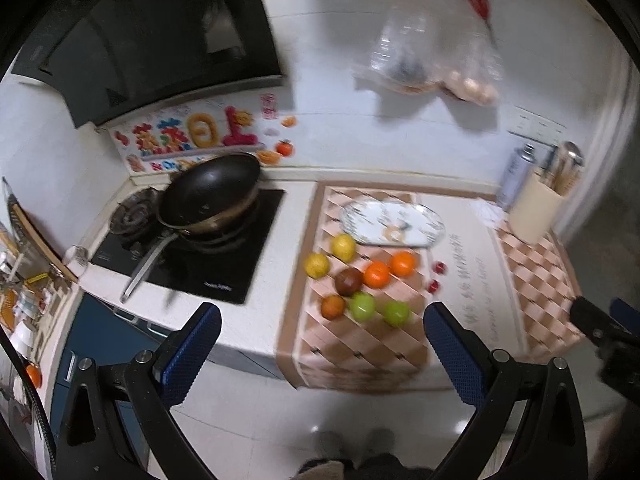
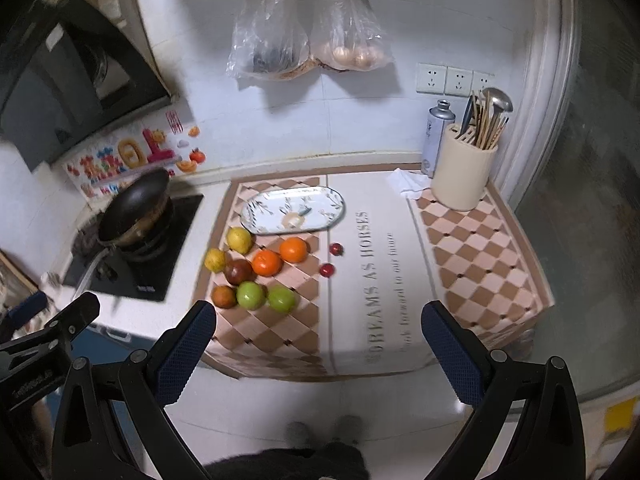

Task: Organize fruits
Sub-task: 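Grasp the brown apple with the left tool while the right tool grasps an orange, then carry the brown apple with the left tool onto the plate while the right tool places the orange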

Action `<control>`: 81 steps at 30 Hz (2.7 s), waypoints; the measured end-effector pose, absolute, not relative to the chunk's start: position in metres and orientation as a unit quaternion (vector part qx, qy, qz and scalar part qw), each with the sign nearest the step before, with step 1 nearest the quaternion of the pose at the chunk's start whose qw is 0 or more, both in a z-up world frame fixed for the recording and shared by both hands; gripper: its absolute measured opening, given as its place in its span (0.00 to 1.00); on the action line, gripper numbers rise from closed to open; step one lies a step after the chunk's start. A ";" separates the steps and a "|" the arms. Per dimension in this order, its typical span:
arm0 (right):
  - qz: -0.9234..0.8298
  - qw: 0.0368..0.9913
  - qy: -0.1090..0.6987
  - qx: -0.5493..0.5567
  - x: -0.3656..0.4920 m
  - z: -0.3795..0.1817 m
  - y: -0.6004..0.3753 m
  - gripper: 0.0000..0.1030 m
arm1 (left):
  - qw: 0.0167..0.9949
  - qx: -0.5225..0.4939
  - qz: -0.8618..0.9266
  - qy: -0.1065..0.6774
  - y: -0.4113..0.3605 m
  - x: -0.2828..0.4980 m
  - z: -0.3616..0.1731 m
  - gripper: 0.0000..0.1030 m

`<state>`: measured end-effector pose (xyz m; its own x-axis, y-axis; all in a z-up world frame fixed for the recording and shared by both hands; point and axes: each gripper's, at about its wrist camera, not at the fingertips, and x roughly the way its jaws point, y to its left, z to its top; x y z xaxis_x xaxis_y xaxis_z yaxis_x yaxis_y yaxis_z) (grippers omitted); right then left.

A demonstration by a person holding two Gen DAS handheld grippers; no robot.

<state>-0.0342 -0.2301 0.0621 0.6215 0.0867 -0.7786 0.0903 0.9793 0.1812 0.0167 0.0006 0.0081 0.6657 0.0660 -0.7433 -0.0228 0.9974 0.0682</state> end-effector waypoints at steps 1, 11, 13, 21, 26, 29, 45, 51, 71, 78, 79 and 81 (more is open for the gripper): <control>0.000 0.894 0.435 0.110 -0.029 0.056 -0.230 1.00 | 0.914 0.028 0.035 0.404 0.005 0.023 0.004 1.00; 0.023 0.839 0.518 0.163 0.051 -0.057 -0.199 1.00 | 0.871 0.020 0.097 0.480 0.077 0.110 -0.088 1.00; 0.025 0.827 0.535 0.169 0.069 -0.083 -0.196 1.00 | 0.860 0.008 0.093 0.502 0.084 0.124 -0.106 1.00; 0.063 0.749 0.603 0.266 0.180 -0.197 -0.187 0.95 | 0.811 -0.010 0.114 0.573 0.086 0.187 -0.179 1.00; 0.079 0.686 0.662 0.290 0.256 -0.274 -0.155 0.86 | 0.775 -0.017 0.132 0.618 0.083 0.224 -0.218 0.99; 0.079 0.659 0.686 0.297 0.289 -0.311 -0.138 0.84 | 0.761 -0.021 0.129 0.635 0.081 0.241 -0.232 0.99; 0.105 0.645 0.727 0.210 0.285 -0.340 -0.144 0.65 | 0.700 -0.079 -0.001 0.709 0.017 0.314 -0.283 0.99; 0.094 0.650 0.725 0.208 0.278 -0.339 -0.158 0.65 | 0.667 -0.043 -0.029 0.743 -0.015 0.330 -0.316 0.87; 0.134 0.689 0.677 0.221 0.314 -0.262 -0.207 0.65 | 0.729 -0.058 -0.086 0.676 -0.047 0.378 -0.212 0.63; 0.127 0.716 0.660 0.189 0.426 -0.276 -0.215 0.65 | 0.716 -0.059 -0.064 0.693 -0.054 0.471 -0.239 0.63; 0.128 0.714 0.664 0.182 0.440 -0.283 -0.211 0.65 | 0.710 -0.059 -0.061 0.699 -0.058 0.480 -0.248 0.63; 0.131 0.712 0.669 0.166 0.460 -0.296 -0.206 0.65 | 0.696 -0.056 -0.058 0.713 -0.069 0.498 -0.268 0.63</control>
